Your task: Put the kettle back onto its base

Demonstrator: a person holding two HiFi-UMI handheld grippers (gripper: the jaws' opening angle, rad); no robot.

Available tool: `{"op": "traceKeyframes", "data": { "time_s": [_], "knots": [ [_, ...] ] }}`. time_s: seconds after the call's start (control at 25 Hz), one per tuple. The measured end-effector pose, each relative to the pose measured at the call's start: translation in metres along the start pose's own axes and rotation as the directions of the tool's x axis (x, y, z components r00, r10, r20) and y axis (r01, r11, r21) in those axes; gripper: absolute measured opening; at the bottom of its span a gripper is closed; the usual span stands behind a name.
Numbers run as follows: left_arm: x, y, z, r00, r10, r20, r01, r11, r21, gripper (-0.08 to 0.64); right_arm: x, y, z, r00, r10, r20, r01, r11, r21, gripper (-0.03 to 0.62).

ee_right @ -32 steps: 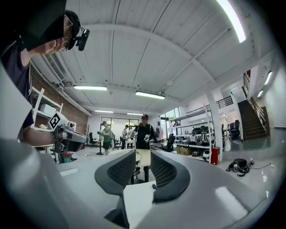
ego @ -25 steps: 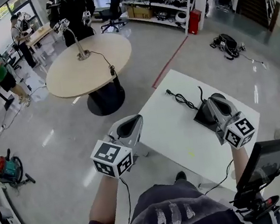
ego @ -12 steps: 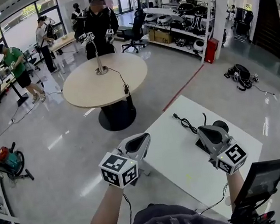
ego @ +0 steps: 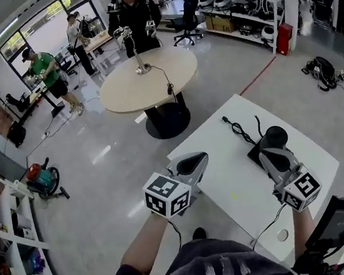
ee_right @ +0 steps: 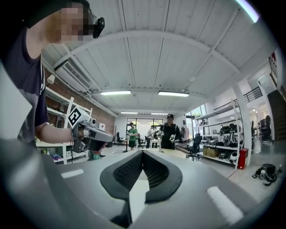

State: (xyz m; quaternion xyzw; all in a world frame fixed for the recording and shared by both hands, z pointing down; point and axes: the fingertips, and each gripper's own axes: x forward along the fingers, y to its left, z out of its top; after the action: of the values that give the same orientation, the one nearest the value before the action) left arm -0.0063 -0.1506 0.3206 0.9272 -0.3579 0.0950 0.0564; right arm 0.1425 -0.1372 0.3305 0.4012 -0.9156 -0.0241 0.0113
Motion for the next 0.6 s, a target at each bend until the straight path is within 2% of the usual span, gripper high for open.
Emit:
{"op": "traceKeyframes", "data": {
  "time_s": [0.2,0.36,0.48,0.6],
  "knots": [
    [-0.005,-0.017,-0.005,0.998,0.056,-0.036,-0.056,0.998,-0.006,0.002,-0.008,0.004,-0.008,0.997,0.079,0.023,-0.08,0.995,0.066,0.003],
    [-0.035,-0.019,-0.017,0.99,0.125,-0.065,-0.126,0.992,-0.016,0.002,0.001,0.024,-0.006,0.987,0.148,0.056,-0.154,0.982,0.108,0.003],
    [-0.06,-0.005,-0.022,0.98,0.189,-0.059,-0.19,0.982,-0.008,0.002,0.024,0.038,-0.008,0.976,0.199,0.092,-0.209,0.971,0.115,0.003],
    [-0.08,0.014,-0.015,0.968,0.247,-0.044,-0.249,0.968,-0.025,0.002,0.048,0.054,-0.008,0.968,0.242,0.072,-0.248,0.964,0.091,0.003]
  ]
}}
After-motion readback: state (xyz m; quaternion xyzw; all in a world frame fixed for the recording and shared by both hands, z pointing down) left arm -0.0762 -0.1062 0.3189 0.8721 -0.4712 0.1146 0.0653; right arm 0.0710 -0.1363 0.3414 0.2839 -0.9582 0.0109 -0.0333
